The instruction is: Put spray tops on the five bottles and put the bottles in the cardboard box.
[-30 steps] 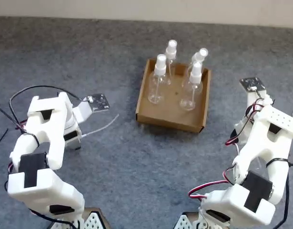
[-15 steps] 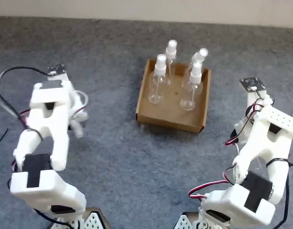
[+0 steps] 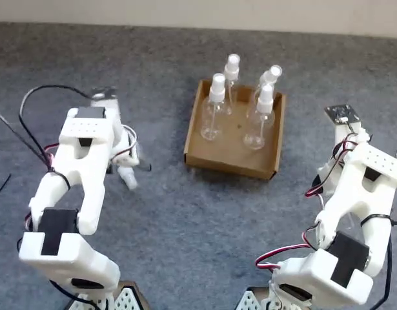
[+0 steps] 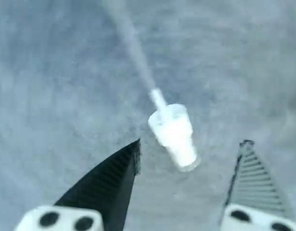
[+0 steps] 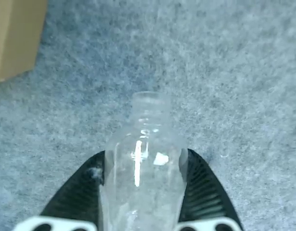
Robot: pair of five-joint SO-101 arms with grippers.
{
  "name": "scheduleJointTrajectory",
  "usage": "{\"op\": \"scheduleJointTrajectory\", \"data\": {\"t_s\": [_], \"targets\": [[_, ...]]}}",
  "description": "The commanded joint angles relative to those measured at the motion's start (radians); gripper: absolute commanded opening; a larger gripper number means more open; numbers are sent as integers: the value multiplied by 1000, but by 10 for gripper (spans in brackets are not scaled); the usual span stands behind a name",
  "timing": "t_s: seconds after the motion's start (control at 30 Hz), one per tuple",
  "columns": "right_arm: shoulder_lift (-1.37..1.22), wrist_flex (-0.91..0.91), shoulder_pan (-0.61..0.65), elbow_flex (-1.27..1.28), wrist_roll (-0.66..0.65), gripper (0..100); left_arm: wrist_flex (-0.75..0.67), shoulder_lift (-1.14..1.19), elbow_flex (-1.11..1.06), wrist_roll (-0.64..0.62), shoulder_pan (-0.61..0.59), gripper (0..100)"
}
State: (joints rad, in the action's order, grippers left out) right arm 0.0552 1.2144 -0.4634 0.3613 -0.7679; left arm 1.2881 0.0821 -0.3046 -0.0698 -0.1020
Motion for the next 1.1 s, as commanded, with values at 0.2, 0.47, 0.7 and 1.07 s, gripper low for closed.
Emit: {"op": "scheduleJointTrajectory", "data": {"t_s": [0.2,0.47,0.7,1.07], "targets": [[15,-8,18,-15,-8,3,86,-39,116,1447,-53,200],[15,-8,18,-15,-8,3,-25,-39,-2,1795,-7,230],[15,-7,38,-15,-8,3,-238,-39,-136,1797,71,242],[15,-7,53,-15,-8,3,-255,-48,-140,1792,101,241]]}}
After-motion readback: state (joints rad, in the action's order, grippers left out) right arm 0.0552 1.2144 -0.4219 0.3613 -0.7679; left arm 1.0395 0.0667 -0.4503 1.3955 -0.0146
